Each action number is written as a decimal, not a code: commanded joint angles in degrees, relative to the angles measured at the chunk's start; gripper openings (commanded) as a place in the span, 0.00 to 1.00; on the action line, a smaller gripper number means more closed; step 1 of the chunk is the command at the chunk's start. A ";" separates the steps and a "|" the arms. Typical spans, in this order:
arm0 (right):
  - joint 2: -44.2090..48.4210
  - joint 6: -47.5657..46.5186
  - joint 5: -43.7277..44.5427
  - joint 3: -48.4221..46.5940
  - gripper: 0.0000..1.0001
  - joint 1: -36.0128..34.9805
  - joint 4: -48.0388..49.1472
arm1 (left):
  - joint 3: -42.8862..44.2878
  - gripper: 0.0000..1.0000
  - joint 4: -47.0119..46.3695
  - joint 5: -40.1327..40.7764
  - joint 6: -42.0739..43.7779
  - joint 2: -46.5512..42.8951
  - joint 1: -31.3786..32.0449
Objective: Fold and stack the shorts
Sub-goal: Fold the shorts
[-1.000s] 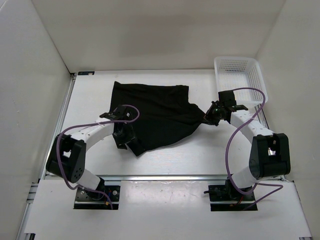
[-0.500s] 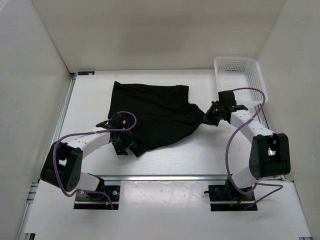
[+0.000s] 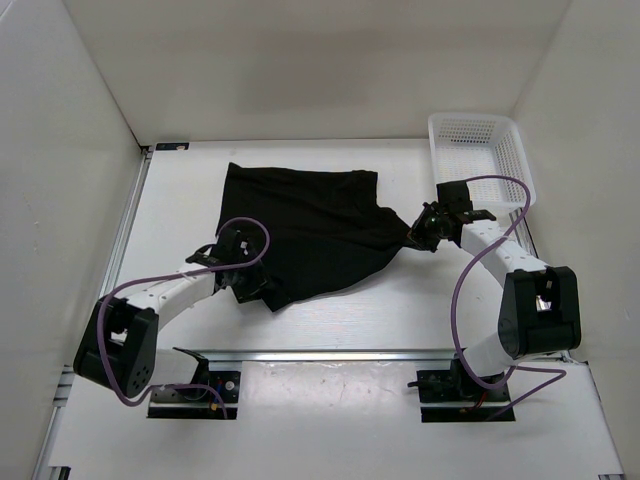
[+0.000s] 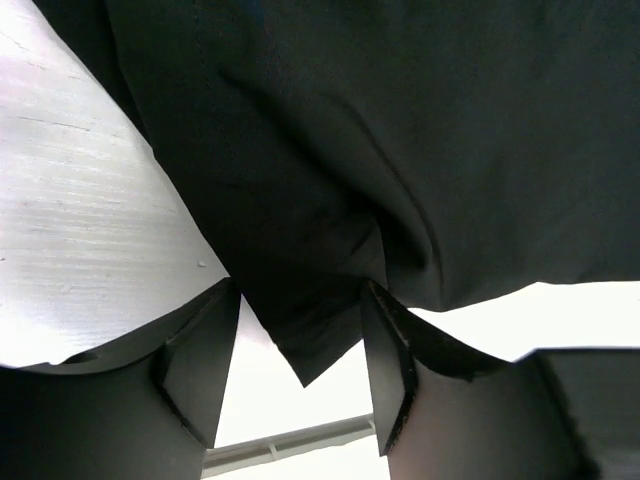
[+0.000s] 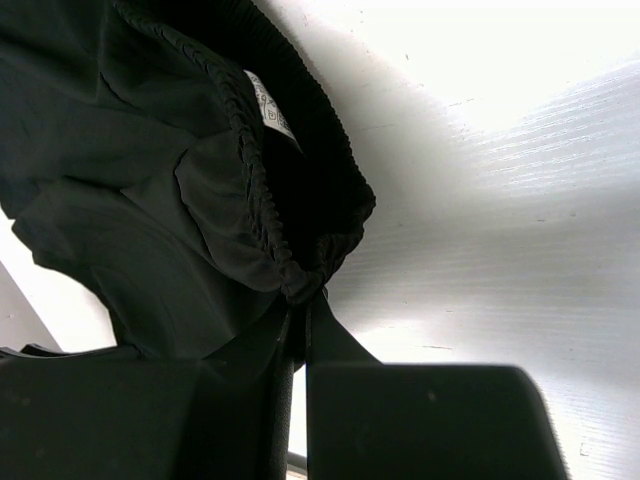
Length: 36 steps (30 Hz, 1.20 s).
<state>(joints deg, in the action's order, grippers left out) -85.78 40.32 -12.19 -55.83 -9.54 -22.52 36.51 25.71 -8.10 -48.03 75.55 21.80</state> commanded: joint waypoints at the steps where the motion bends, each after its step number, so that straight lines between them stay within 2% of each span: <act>1: 0.96 -0.50 -1.00 -2.26 0.00 -0.04 0.02 | -0.92 0.61 -3.82 -1.39 -0.22 -0.67 -0.36; 4: 0.96 -0.50 -1.00 -2.26 0.00 -0.04 0.02 | -1.53 0.54 -4.45 -1.39 -0.22 -0.67 -0.36; 8: 0.96 -0.50 -1.00 -2.26 0.00 -0.04 0.02 | -1.53 0.26 -4.45 -1.39 -0.84 -1.81 -0.36; 9: 0.44 -0.50 -1.00 -2.26 0.00 -0.04 0.02 | -1.53 0.10 -4.45 -1.92 -1.36 -2.50 -0.36; 15: 0.96 -1.56 -0.30 -3.32 0.00 0.49 -1.82 | -2.06 0.10 -1.47 -5.70 0.04 -11.20 -4.13; 17: 1.67 -2.60 -0.30 -3.84 0.00 1.18 -2.52 | -0.48 0.10 3.88 -6.67 1.62 -15.86 -4.83; 22: 3.51 -3.23 -0.30 -2.27 0.00 2.33 -3.76 | 4.18 0.10 18.74 -6.67 6.45 -21.14 -4.14; 25: 4.56 -3.75 0.23 0.63 0.00 2.33 -3.76 | 4.18 0.10 22.96 -7.55 3.66 -22.99 -1.24; 28: 5.79 -4.28 0.85 4.22 0.00 2.95 -3.76 | 5.32 0.10 31.98 -4.22 2.34 -25.62 -0.62; 30: 6.41 -4.28 0.85 5.90 0.00 4.09 -3.76 | 6.02 0.10 34.83 -3.06 0.93 -28.59 -0.62; 34: 9.48 -4.81 0.85 8.37 0.00 4.71 -3.76 | 10.76 0.10 41.25 0.44 -0.75 -32.47 -0.62; 36: 11.58 -5.33 0.85 8.37 0.00 5.32 -5.15 | 15.94 0.10 43.97 3.25 -1.45 -33.10 -0.62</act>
<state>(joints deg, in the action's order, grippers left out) -78.46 36.64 -11.75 -47.40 -5.04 -27.14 45.91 63.35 -9.85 -48.03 44.51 21.12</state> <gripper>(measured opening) 0.027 0.122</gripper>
